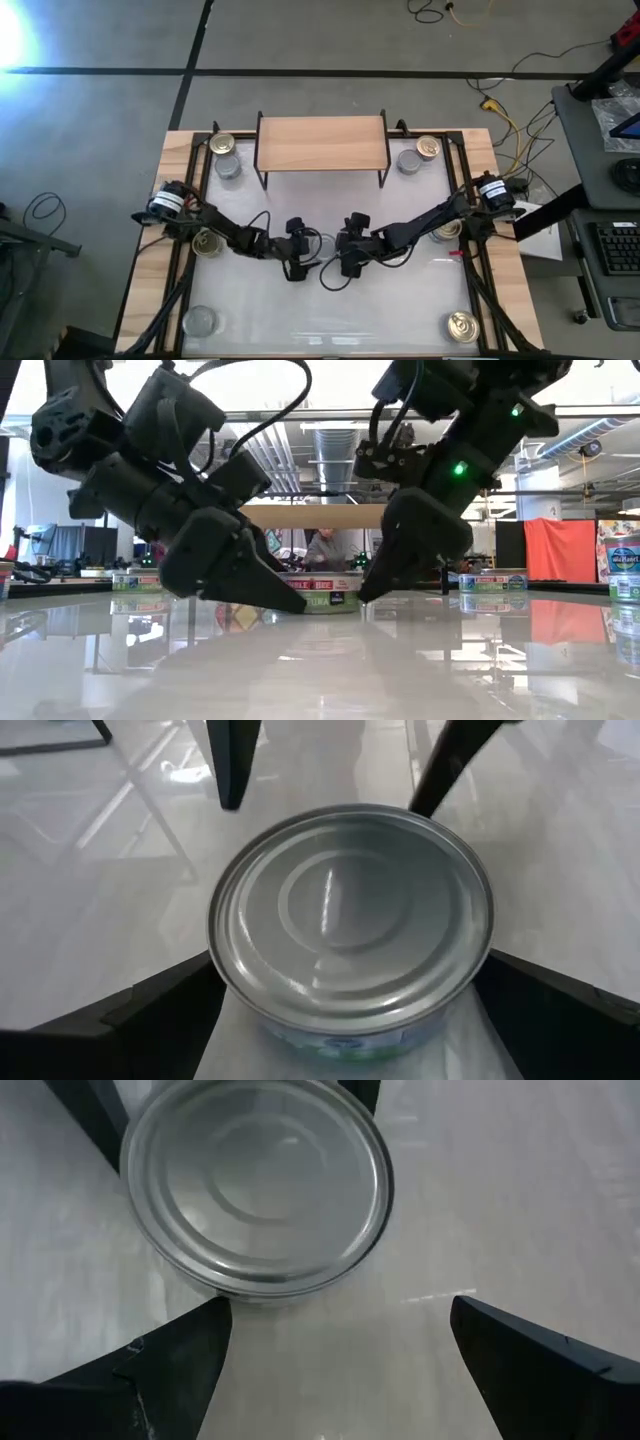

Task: Stack canned seafood by type on shelf
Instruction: Put the green tuna can on the shelf

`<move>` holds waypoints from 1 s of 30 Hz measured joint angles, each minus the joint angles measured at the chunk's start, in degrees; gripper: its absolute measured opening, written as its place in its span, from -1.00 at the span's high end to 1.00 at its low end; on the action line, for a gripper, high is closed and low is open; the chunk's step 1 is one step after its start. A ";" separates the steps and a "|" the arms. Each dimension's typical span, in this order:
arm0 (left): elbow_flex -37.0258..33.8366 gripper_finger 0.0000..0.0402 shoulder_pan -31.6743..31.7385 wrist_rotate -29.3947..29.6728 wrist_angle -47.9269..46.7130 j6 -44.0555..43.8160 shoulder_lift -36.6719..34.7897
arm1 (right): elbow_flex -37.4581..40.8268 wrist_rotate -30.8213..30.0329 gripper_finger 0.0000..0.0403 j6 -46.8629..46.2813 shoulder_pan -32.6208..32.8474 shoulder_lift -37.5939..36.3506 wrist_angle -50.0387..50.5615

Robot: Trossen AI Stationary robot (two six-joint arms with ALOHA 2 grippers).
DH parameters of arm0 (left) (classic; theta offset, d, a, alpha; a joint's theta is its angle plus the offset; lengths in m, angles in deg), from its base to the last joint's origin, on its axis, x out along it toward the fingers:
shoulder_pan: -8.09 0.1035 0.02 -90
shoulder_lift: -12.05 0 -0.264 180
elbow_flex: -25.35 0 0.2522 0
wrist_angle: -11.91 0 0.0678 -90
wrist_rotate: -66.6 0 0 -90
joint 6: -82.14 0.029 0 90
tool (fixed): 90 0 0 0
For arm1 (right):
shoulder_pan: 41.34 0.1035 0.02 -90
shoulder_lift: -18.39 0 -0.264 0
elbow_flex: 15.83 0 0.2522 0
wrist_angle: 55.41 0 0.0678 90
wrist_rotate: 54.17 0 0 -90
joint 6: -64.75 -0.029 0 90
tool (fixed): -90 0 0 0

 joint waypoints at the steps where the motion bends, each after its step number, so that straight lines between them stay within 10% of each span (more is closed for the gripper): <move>1: 0.41 -0.99 0.02 0.16 0.70 0.26 0.74 | 0.00 0.18 -0.83 0.29 -0.20 0.20 -0.42; 30: 2.09 -0.99 -0.09 -2.70 0.84 0.41 2.17 | 0.23 8.67 -0.83 0.28 -1.31 -1.07 3.85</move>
